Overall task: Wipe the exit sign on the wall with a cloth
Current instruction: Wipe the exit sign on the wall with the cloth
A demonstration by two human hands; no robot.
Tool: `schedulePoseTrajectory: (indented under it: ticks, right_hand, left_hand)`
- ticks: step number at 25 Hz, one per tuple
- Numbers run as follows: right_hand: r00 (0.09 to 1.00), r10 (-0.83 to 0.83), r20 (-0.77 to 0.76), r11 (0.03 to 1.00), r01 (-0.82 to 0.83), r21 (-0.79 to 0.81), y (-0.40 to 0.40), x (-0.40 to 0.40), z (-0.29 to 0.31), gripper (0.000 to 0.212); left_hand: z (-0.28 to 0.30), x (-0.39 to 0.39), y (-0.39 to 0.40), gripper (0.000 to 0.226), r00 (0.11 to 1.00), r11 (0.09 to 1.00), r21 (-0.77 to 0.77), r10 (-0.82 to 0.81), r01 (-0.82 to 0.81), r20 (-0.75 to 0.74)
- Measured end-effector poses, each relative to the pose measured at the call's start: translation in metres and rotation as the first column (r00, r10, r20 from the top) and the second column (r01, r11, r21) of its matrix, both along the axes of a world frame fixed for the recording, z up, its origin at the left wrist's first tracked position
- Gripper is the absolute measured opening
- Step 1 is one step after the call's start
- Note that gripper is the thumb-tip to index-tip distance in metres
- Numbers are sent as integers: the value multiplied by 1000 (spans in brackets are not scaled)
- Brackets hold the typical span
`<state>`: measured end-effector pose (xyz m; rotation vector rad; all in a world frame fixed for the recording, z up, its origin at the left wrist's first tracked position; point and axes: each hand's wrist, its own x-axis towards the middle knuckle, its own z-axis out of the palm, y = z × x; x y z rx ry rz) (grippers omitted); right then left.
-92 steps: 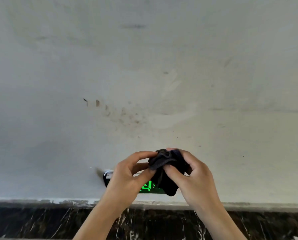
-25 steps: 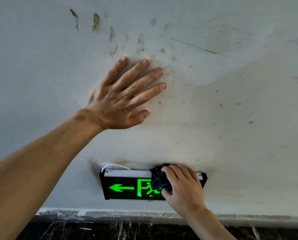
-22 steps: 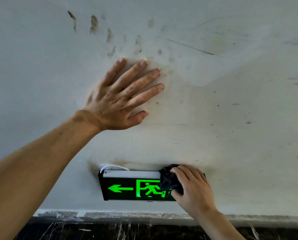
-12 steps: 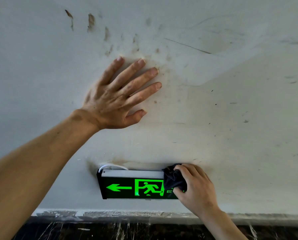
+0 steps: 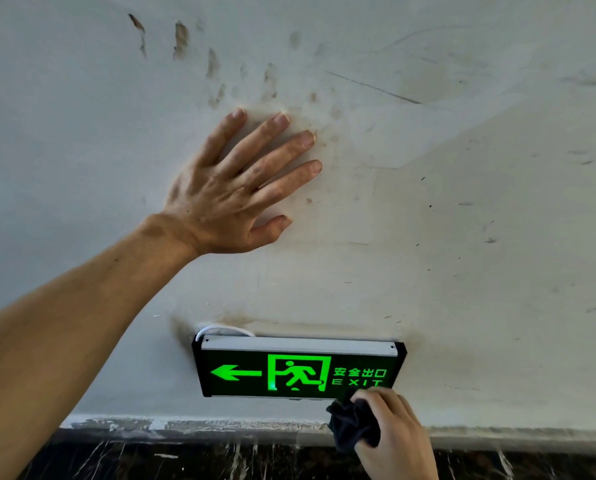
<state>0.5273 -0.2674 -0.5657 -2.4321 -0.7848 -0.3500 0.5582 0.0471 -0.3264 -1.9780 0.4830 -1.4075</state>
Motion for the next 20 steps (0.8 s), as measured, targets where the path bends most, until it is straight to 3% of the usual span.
schedulePoseTrajectory:
  ticks: [4, 8, 11, 16, 20]
  right_hand:
    - [964, -118, -238, 966, 166, 197, -16, -4, 0, 58]
    - [876, -149, -458, 816, 370, 444, -29, 16, 13, 47]
    - [838, -203, -507, 702, 485, 521, -32, 31, 22, 42]
    - [916, -204, -347, 835, 348, 427, -19, 41, 28, 59]
    - [900, -194, -391, 839, 359, 410, -9, 46, 22, 62]
  left_hand:
    - [-1, 1, 1, 72, 1000, 1000, -3, 3, -3, 5]
    - [-1, 1, 1, 73, 1000, 1000, -2, 1, -1, 14]
    - [-1, 1, 1, 73, 1000, 1000, -1, 4, -4, 12]
    - [-1, 2, 2, 73, 1000, 1000, 1, 11, -11, 12]
    - [-2, 3, 2, 74, 1000, 1000, 7, 13, -13, 16]
